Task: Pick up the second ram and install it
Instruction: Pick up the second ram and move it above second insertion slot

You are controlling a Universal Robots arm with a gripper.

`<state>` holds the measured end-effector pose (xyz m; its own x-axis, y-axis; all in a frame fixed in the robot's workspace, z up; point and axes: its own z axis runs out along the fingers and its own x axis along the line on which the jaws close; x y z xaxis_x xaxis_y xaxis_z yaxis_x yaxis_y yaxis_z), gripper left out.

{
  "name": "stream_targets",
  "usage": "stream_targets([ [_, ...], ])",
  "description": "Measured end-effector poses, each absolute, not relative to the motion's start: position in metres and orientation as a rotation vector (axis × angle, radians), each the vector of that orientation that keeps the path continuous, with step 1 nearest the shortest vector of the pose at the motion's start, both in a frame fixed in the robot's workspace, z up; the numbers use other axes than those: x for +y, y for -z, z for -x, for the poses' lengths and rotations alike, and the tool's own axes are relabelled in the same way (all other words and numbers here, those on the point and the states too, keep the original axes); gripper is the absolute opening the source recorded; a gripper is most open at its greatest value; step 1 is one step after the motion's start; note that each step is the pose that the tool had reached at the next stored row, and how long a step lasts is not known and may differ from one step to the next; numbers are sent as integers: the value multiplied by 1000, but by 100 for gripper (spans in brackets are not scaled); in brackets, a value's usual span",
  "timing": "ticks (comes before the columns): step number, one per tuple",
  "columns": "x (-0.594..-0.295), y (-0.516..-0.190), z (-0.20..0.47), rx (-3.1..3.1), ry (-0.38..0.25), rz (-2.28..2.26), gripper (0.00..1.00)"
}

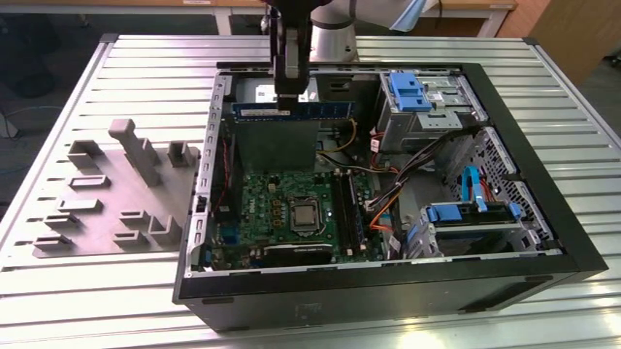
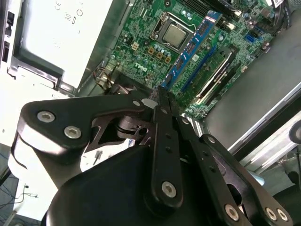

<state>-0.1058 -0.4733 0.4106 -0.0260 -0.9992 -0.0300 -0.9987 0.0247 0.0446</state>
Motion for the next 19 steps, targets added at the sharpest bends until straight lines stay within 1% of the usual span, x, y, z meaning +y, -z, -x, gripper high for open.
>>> stream_targets([
  [19, -473, -381, 93, -2241, 85, -2185, 11],
])
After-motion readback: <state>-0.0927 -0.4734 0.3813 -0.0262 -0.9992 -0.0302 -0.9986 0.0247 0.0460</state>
